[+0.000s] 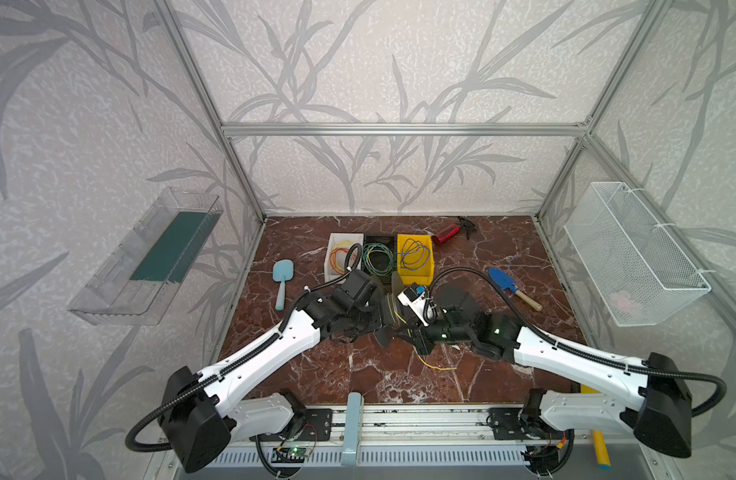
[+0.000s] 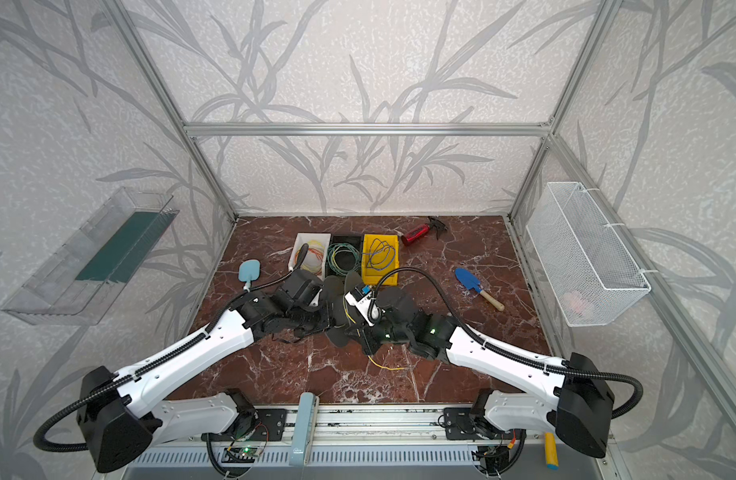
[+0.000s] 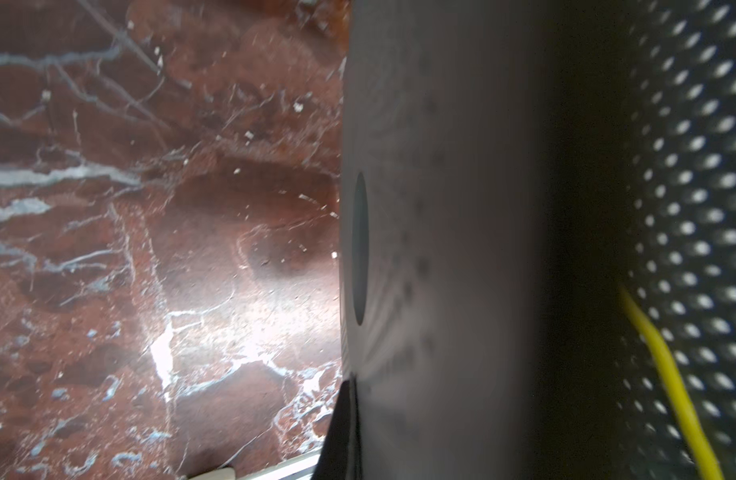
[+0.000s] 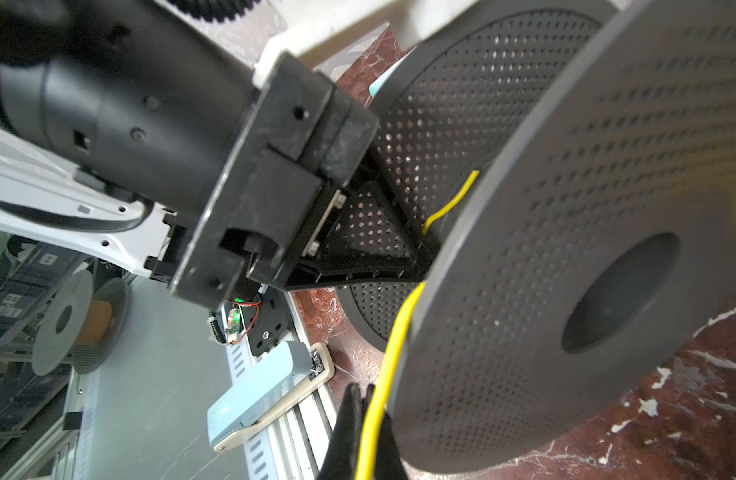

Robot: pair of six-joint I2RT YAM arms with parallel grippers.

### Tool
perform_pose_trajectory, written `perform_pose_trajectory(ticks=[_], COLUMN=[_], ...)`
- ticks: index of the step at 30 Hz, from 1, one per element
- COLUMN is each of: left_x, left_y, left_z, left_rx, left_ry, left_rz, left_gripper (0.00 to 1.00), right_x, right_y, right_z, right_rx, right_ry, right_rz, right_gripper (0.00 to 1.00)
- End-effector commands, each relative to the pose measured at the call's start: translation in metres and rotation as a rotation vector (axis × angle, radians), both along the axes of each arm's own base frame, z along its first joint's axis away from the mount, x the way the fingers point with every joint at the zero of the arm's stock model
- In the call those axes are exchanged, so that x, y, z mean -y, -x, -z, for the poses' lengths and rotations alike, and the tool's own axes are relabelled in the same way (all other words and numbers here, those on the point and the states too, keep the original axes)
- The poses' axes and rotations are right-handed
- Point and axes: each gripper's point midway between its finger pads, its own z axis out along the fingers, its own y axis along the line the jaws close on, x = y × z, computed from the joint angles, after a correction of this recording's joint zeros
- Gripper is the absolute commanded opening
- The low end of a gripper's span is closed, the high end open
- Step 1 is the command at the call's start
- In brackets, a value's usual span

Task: Wrap the cables

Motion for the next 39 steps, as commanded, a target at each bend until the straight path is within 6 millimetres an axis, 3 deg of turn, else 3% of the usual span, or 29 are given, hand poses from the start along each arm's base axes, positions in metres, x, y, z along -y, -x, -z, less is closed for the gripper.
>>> perform_pose_trajectory(ticks=[1, 5, 12, 19, 22, 29, 34, 37, 39], left_x=[-0.046, -0.037, -0.011, -0.04, -0.04, -0.026, -0.028, -0.032, -0.036], left_y=[-0.08, -0.088, -0.101, -0.087, -0.078, -0.063, -0.063, -0.062, -0.062], left_z=[-0.054, -0.041, -0.03, -0.043, -0.046, -0.029, -0.03, -0.033, -0.036], left_rx=[0.238, 0.203, 0.138, 0.176, 0.158, 0.08, 0.088, 0.094, 0.105], left_ry=[0.042, 0.06, 0.137, 0.099, 0.077, 0.099, 0.082, 0.056, 0.036], left_rz=[-0.458, -0.484, -0.473, -0.469, -0.421, -0.354, -0.345, -0.339, -0.336], left_gripper=[0.0, 0.0, 0.0, 0.0, 0.0, 0.0, 0.0, 0.0, 0.0], right_x=[0.037, 0.024, 0.043, 0.092, 0.095, 0.079, 0.079, 0.083, 0.081], right_y=[0.068, 0.079, 0.077, 0.083, 0.086, 0.09, 0.091, 0.09, 0.09], right_z=[0.067, 0.065, 0.106, 0.178, 0.197, 0.204, 0.201, 0.186, 0.162], right_rx=[-0.19, -0.185, -0.144, -0.195, -0.217, -0.238, -0.226, -0.217, -0.195], right_ry=[0.274, 0.252, 0.412, 0.553, 0.574, 0.584, 0.58, 0.566, 0.509], right_rz=[-0.156, -0.197, -0.142, -0.035, -0.032, -0.069, -0.067, -0.048, -0.055], right_gripper=[0.0, 0.0, 0.04, 0.03, 0.05, 0.14, 0.0, 0.0, 0.02])
